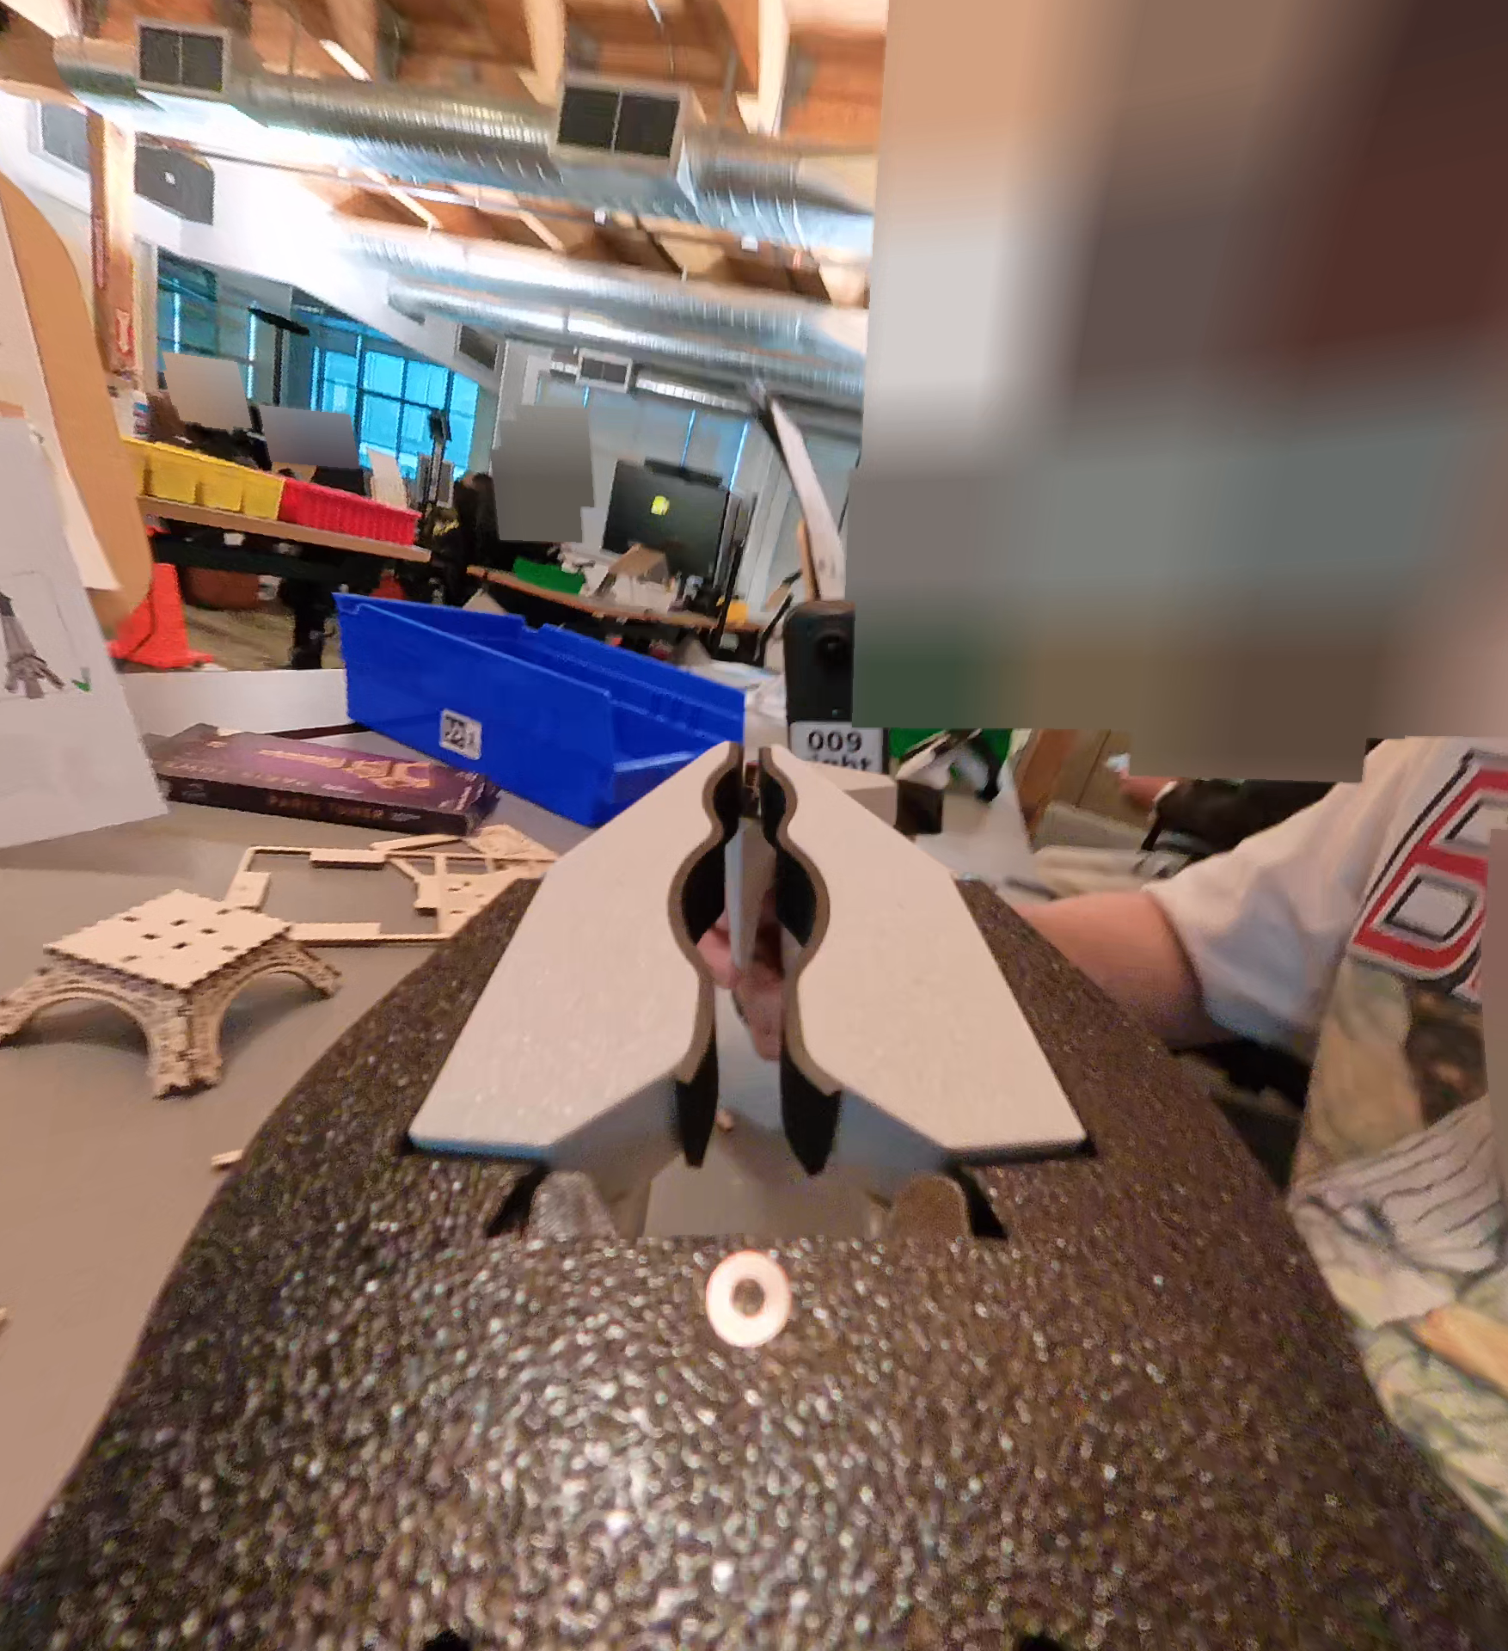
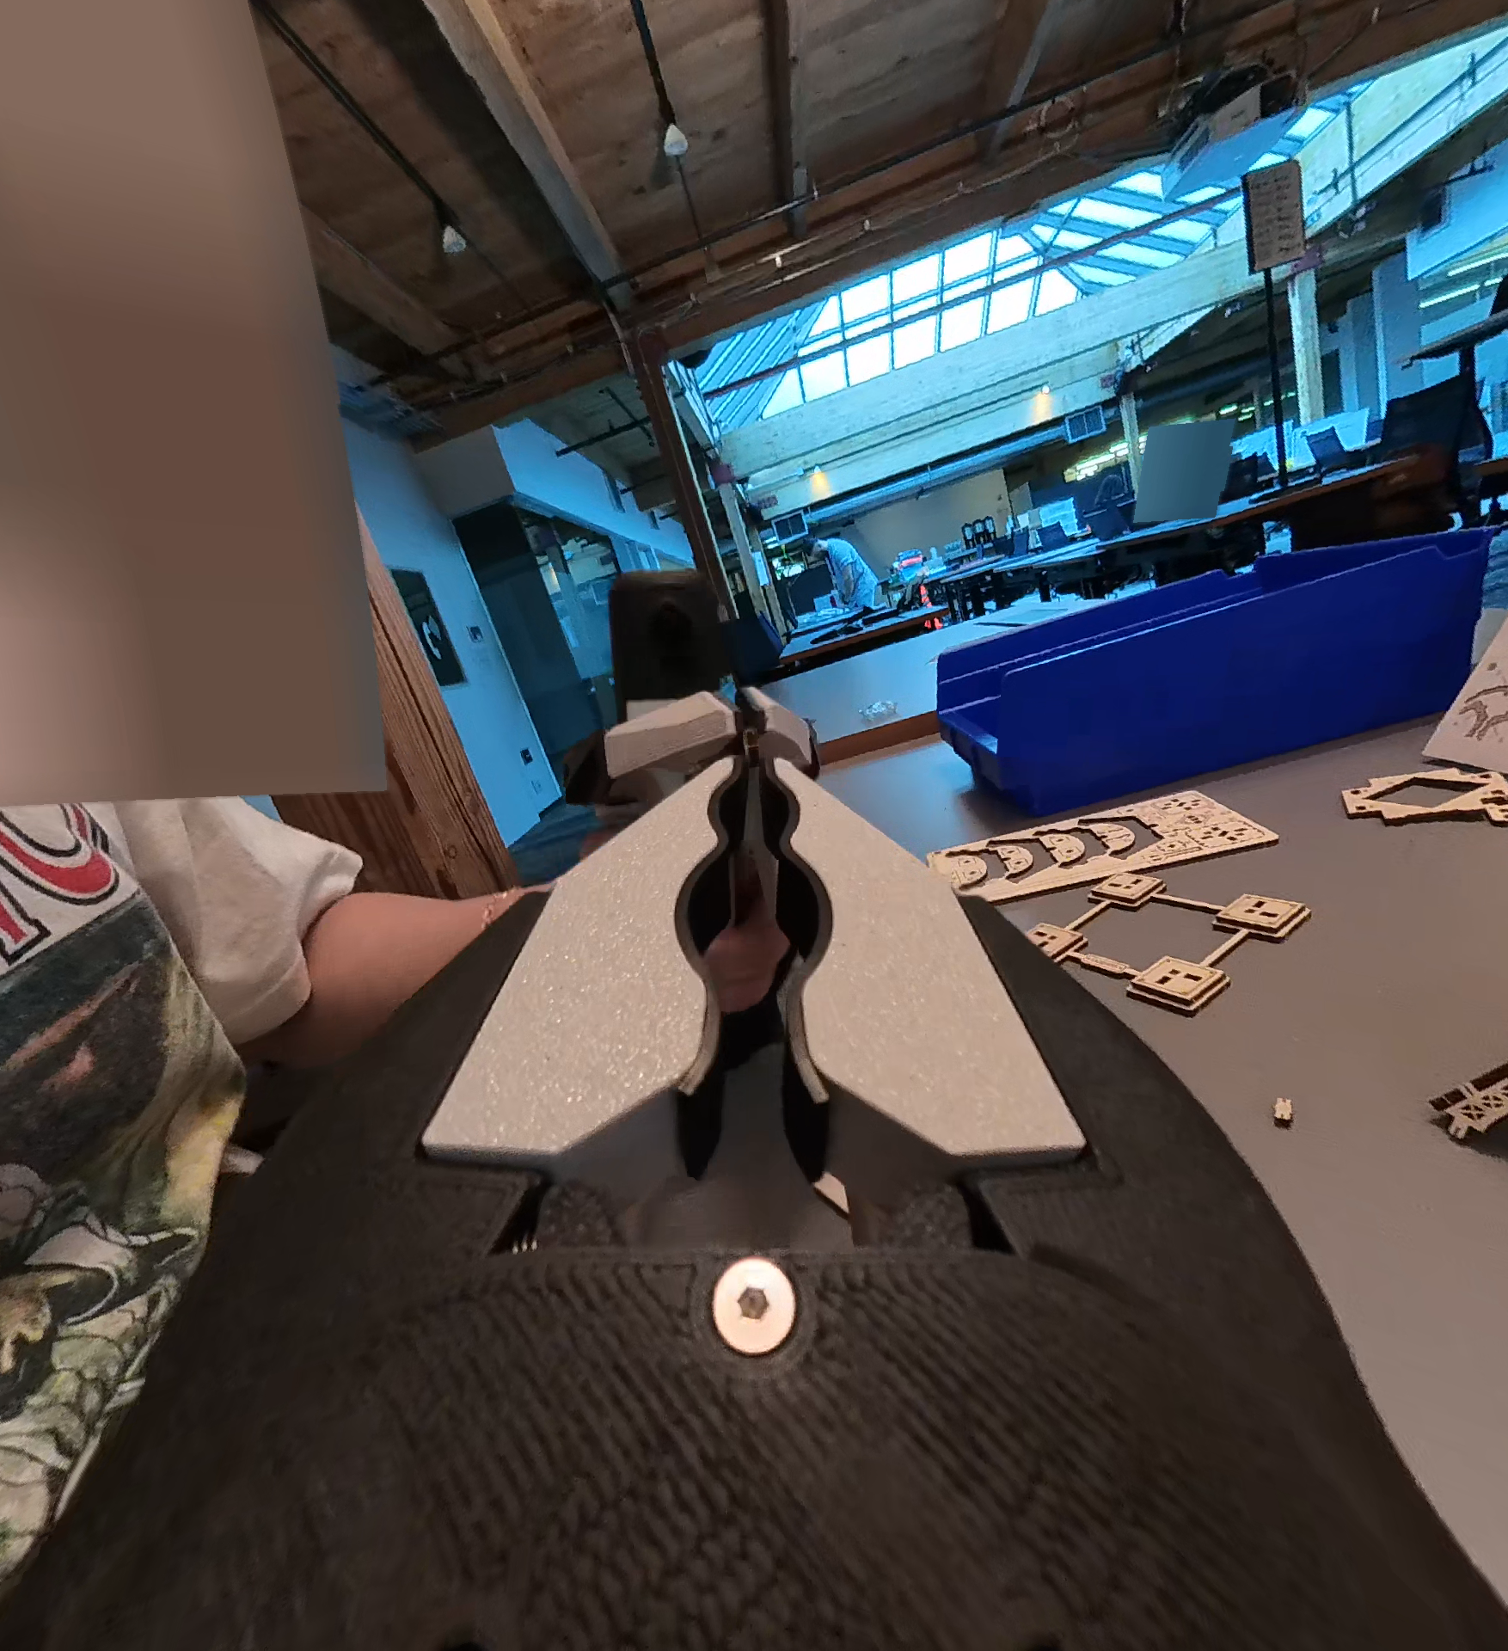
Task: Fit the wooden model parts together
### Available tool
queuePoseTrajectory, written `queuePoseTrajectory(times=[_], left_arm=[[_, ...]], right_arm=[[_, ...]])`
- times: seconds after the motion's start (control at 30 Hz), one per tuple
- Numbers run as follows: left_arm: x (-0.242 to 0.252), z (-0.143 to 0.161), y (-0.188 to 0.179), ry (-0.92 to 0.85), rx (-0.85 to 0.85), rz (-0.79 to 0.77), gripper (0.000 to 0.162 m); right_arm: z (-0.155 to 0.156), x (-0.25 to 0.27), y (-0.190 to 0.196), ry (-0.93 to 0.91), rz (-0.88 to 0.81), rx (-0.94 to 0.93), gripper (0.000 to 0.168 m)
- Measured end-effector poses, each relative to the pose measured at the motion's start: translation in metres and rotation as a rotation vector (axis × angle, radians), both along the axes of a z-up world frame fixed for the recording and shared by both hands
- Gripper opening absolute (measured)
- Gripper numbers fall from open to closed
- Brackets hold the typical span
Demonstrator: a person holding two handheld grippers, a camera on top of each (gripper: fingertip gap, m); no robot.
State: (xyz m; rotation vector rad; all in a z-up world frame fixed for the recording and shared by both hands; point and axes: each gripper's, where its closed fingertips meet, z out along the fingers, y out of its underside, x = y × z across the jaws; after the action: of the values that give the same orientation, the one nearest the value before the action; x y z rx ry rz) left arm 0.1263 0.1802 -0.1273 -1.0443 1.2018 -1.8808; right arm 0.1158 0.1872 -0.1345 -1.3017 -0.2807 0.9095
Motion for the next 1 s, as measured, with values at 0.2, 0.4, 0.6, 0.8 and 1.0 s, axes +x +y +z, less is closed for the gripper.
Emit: queuePoseTrajectory(times=[0.2,0.4,0.6,0.8,1.0], left_arm=[[-0.006,-0.004,0.0,0.055,0.249,0.025,0.004],[-0.012,-0.003,-0.003,0.045,0.276,-0.007,0.0],[-0.015,-0.007,-0.005,0.073,0.323,-0.026,0.002],[-0.02,-0.017,-0.006,0.177,0.507,-0.045,0.001],[-0.028,-0.033,-0.002,0.459,0.876,-0.034,0.005]], right_arm=[[-0.003,-0.005,-0.001,-0.03,0.022,-0.002,0.0],[-0.005,-0.008,-0.002,-0.04,0.05,-0.003,0.0],[-0.007,-0.012,-0.004,-0.054,0.075,-0.009,0.0],[-0.015,-0.016,-0.003,-0.118,0.067,-0.02,0.0],[-0.026,-0.022,0.002,-0.268,0.007,-0.013,0.0]])
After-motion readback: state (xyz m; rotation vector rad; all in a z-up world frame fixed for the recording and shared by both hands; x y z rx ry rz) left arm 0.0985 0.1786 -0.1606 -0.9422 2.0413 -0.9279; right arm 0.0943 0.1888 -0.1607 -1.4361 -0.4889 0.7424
